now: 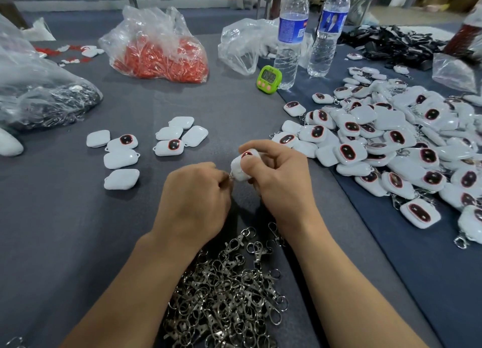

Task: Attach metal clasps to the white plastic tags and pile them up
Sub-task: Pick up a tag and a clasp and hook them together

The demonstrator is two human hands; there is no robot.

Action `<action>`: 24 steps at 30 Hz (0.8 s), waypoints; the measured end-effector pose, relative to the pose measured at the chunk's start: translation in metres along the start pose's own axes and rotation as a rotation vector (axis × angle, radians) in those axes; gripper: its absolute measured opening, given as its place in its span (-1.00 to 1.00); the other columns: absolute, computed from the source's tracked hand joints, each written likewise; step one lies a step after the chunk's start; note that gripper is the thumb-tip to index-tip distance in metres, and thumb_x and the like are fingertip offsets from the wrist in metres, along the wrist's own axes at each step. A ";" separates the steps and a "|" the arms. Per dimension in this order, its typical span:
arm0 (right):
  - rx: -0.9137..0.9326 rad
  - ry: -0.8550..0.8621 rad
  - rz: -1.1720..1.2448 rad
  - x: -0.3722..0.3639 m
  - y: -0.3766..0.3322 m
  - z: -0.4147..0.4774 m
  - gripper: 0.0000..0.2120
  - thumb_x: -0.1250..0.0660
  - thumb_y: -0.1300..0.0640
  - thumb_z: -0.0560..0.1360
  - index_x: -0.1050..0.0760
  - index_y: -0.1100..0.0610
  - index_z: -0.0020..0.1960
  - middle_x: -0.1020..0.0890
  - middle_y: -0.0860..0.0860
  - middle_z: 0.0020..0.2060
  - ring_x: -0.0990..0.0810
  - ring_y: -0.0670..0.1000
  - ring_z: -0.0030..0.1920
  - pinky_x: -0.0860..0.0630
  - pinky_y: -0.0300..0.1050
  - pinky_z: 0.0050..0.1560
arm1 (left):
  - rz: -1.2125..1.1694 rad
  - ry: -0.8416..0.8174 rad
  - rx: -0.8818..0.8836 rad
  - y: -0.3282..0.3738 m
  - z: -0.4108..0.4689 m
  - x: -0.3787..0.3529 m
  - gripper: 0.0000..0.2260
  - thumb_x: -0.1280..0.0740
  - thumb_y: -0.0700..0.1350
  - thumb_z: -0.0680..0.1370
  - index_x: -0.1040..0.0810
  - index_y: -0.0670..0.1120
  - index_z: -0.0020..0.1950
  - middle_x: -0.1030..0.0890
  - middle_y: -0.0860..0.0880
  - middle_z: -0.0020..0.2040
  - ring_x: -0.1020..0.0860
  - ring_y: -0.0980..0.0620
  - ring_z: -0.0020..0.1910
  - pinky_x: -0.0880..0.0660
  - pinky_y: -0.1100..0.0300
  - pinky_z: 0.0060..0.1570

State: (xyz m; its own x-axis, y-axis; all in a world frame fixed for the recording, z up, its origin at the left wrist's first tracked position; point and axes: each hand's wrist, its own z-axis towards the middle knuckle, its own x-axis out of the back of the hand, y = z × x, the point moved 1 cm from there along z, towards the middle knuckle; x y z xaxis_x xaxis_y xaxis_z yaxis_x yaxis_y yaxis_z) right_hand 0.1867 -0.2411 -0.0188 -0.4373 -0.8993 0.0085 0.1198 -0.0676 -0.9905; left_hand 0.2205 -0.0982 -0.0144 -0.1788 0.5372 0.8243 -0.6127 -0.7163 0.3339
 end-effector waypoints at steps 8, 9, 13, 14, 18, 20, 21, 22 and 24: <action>-0.196 0.058 0.284 0.004 -0.004 0.004 -0.82 -0.32 0.32 0.58 -0.67 0.14 -0.05 -0.57 0.02 -0.44 -0.38 -0.10 -0.55 -0.27 -0.29 -0.52 | -0.526 0.018 0.248 0.005 0.002 -0.006 -0.86 -0.44 -0.07 0.55 -0.70 0.11 -0.19 -0.57 0.05 -0.40 -0.45 0.08 -0.42 -0.38 0.21 -0.37; -0.249 0.062 0.346 0.004 -0.004 0.005 -0.81 -0.30 0.31 0.59 -0.67 0.14 -0.05 -0.58 0.06 -0.42 -0.37 -0.08 -0.55 -0.25 -0.28 -0.52 | -0.681 0.011 0.312 0.006 0.004 -0.007 -0.80 -0.44 -0.08 0.56 -0.71 0.20 -0.21 -0.58 0.06 -0.42 -0.42 0.14 -0.44 -0.37 0.30 -0.40; -0.329 0.043 0.530 0.003 -0.007 0.006 -0.81 -0.23 0.34 0.60 -0.62 0.23 0.04 -0.66 0.09 -0.38 -0.45 -0.07 -0.57 -0.21 -0.23 -0.50 | -1.019 -0.084 0.460 0.011 0.009 -0.010 -0.74 -0.39 -0.13 0.61 -0.76 0.03 -0.25 -0.52 0.04 -0.46 -0.40 0.16 -0.47 -0.35 0.37 -0.43; -0.339 0.039 0.549 0.002 -0.007 0.005 -0.81 -0.22 0.34 0.60 -0.61 0.25 0.05 -0.66 0.08 -0.38 -0.47 -0.07 -0.57 -0.22 -0.23 -0.50 | -1.059 -0.092 0.473 0.012 0.009 -0.010 -0.74 -0.39 -0.14 0.61 -0.76 -0.02 -0.25 -0.50 0.03 -0.46 -0.38 0.15 -0.47 -0.34 0.37 -0.44; -0.311 0.039 0.477 0.002 -0.005 0.003 -0.80 -0.28 0.33 0.57 -0.67 0.17 -0.03 -0.59 0.05 -0.43 -0.35 -0.08 -0.58 -0.21 -0.21 -0.44 | -0.811 0.006 0.372 0.006 0.006 -0.005 -0.77 -0.44 -0.12 0.55 -0.71 -0.08 -0.31 -0.44 0.07 -0.47 -0.33 0.15 -0.45 -0.29 0.29 -0.41; -0.223 0.066 0.356 0.001 -0.003 0.003 -0.80 -0.33 0.32 0.55 -0.69 0.11 -0.09 -0.57 0.01 -0.43 -0.34 -0.09 -0.55 -0.22 -0.21 -0.43 | -0.482 0.005 0.226 0.004 0.003 -0.004 -0.74 -0.41 -0.04 0.53 -0.64 -0.13 -0.33 -0.49 0.09 -0.46 -0.41 0.12 -0.44 -0.33 0.18 -0.36; -0.150 0.079 0.239 0.000 -0.002 0.002 -0.82 -0.36 0.30 0.53 -0.70 0.09 -0.10 -0.57 -0.04 -0.44 -0.38 -0.11 -0.51 -0.29 -0.21 -0.41 | -0.324 -0.026 0.172 0.005 0.002 -0.005 -0.72 -0.37 -0.01 0.53 -0.62 -0.13 -0.32 -0.52 0.05 -0.43 -0.47 0.05 -0.40 -0.35 0.11 -0.31; -0.069 0.086 0.109 -0.002 -0.001 0.000 -0.85 -0.39 0.25 0.50 -0.70 0.07 -0.10 -0.56 -0.10 -0.45 -0.42 -0.12 -0.46 -0.36 -0.20 -0.36 | -0.198 -0.054 0.128 0.005 0.001 -0.005 -0.71 -0.34 -0.01 0.54 -0.61 -0.13 -0.32 -0.54 0.01 -0.40 -0.50 -0.03 -0.35 -0.33 0.06 -0.30; 0.050 0.084 -0.061 -0.006 0.001 -0.003 -0.88 -0.40 0.12 0.44 -0.71 0.01 -0.09 -0.50 -0.15 -0.47 -0.42 -0.13 -0.40 -0.43 -0.14 -0.26 | -0.037 -0.063 0.053 0.004 0.001 -0.005 -0.71 -0.34 -0.05 0.55 -0.58 -0.11 -0.35 -0.56 -0.03 -0.38 -0.52 -0.13 -0.34 -0.26 0.10 -0.32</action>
State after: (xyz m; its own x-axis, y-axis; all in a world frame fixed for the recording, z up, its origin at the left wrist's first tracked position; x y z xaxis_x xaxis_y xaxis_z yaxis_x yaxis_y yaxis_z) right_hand 0.1870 -0.2342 -0.0200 -0.5182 -0.8535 0.0545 0.1344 -0.1442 -0.9804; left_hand 0.2195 -0.1045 -0.0166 -0.1070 0.5362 0.8373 -0.5763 -0.7197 0.3872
